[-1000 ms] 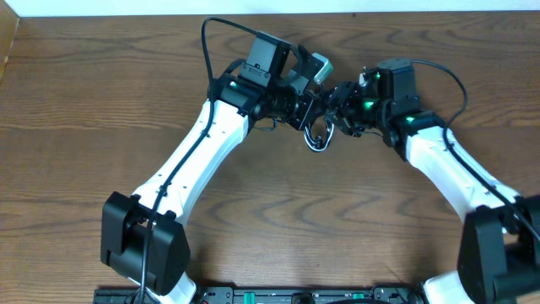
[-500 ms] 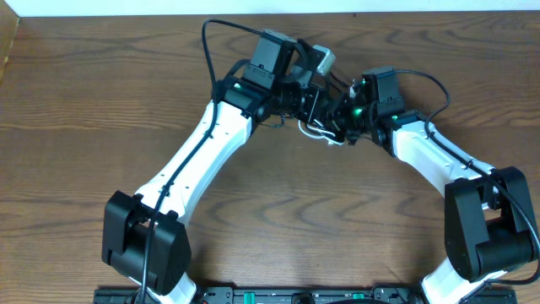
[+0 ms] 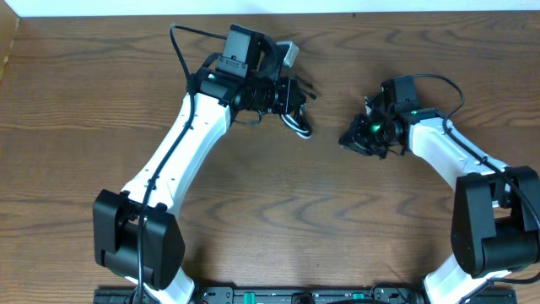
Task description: Untangle cables
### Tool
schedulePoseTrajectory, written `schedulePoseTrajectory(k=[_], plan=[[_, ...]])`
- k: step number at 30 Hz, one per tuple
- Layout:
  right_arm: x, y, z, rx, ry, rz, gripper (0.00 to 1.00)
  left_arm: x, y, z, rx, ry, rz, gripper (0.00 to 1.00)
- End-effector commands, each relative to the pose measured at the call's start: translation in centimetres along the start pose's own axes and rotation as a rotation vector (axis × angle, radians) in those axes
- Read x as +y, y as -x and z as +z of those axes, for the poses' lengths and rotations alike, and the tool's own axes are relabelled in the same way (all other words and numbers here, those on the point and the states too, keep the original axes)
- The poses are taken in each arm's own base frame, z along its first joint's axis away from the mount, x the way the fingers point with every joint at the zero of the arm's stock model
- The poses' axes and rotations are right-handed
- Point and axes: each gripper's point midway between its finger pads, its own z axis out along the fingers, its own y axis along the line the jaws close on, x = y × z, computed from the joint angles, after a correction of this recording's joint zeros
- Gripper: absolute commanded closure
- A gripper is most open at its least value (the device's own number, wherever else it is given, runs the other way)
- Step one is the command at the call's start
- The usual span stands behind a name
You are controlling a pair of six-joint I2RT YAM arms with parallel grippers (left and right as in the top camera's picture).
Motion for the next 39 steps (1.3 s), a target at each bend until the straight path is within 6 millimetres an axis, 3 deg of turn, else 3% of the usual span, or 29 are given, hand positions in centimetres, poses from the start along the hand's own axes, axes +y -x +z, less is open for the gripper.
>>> schedulePoseTrajectory(k=[1, 6, 10, 13, 19, 27, 35, 37, 39], plan=[[1.2, -1.1, -0.1, 0.055, 0.082, -0.232, 0.75, -0.7, -0.4, 0.0, 0.023, -0.015, -0.098, 0.92], [5.0, -2.6, -2.5, 0.069, 0.287, -0.471, 0.53, -0.2, -1.0, -0.1, 0.042, 0.011, -0.393, 0.93], [6.5, -2.9, -5.1, -0.011, 0.296, -0.696, 0.37, -0.1, -1.3, -0.2, 0.050, 0.024, -0.687, 0.93], [7.3, -2.9, -6.5, -0.064, 0.291, -0.812, 0.25, -0.1, -1.6, -0.2, 0.064, 0.027, -0.767, 0.93], [8.8, -3.5, -8.3, -0.128, 0.313, -1.012, 0.22, -0.9, -2.1, -0.2, 0.104, -0.007, -0.807, 0.93], [9.1, -4.9, -6.1, -0.083, 0.328, -1.174, 0.34, -2.7, -2.5, -0.5, 0.173, -0.096, -0.839, 0.93], [9.3, -4.5, -4.6, -0.080, 0.336, -1.197, 0.48, -2.8, -2.6, -0.5, 0.177, -0.097, -0.841, 0.92], [9.4, -4.4, -4.6, -0.086, 0.337, -1.200, 0.59, -2.7, -2.6, -0.5, 0.176, -0.095, -0.841, 0.92], [9.5, -4.3, -4.7, -0.088, 0.337, -1.192, 0.85, -2.5, -2.5, -0.4, 0.166, -0.083, -0.840, 0.93]])
